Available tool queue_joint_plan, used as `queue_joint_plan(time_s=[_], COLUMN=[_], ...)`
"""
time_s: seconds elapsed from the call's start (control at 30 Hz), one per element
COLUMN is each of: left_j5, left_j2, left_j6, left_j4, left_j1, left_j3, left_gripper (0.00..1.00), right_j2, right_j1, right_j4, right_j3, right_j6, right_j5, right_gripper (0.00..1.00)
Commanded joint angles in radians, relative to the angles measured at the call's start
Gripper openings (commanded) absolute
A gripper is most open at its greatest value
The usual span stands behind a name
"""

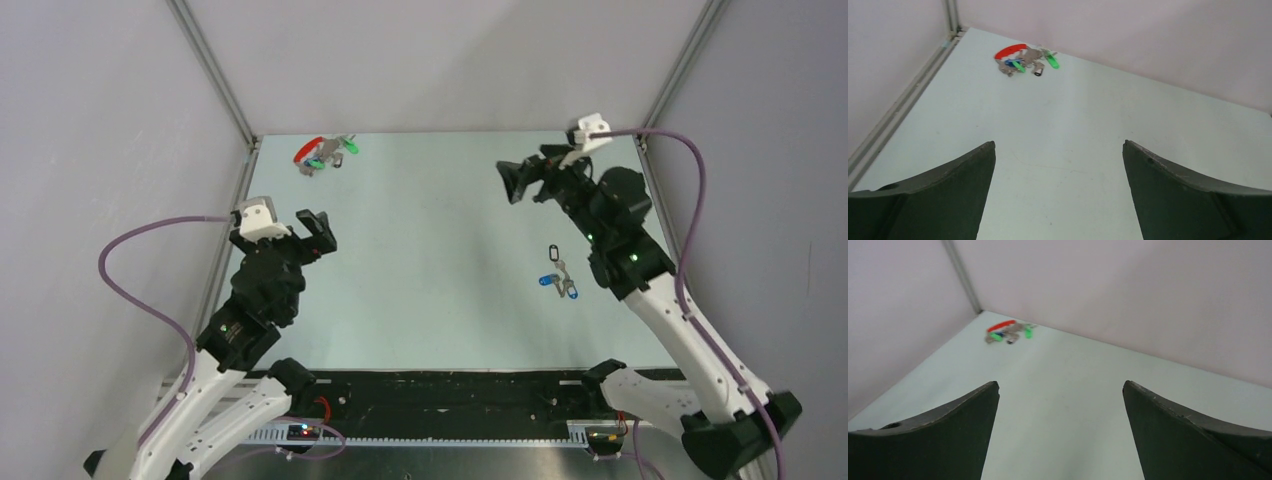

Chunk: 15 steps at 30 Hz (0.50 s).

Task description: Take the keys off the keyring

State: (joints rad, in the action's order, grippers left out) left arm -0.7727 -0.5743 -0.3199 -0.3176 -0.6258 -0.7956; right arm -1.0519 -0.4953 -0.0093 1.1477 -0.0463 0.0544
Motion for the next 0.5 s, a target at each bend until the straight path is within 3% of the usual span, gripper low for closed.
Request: queue_joint_plan(time_s=[0.0,0.17,0.47], left_j5=[0.146,0.323,0.275], left_j2=[0.010,0.092,0.115], left_j6=[0.008,0.144,0.141], left_j4=[0.032,0.046,0.081], left_j1=[0.006,0.006,0.006], left_j3=[-0.064,-0.052,0.008], left_gripper=[1.00,1.00,1.00], right_j2=[0.090,0.176,0.208], right_j1=[0.091,0.194,0.204], right_j4=[-0.083,-0.152,-0.185], right_j3=[-0.119,-0.186,-0.205], right_j6=[-0.059,-0.159,-0.155], right_j5=[-0.072,0.003,0.003], right_gripper=[0.99,0.99,0.99])
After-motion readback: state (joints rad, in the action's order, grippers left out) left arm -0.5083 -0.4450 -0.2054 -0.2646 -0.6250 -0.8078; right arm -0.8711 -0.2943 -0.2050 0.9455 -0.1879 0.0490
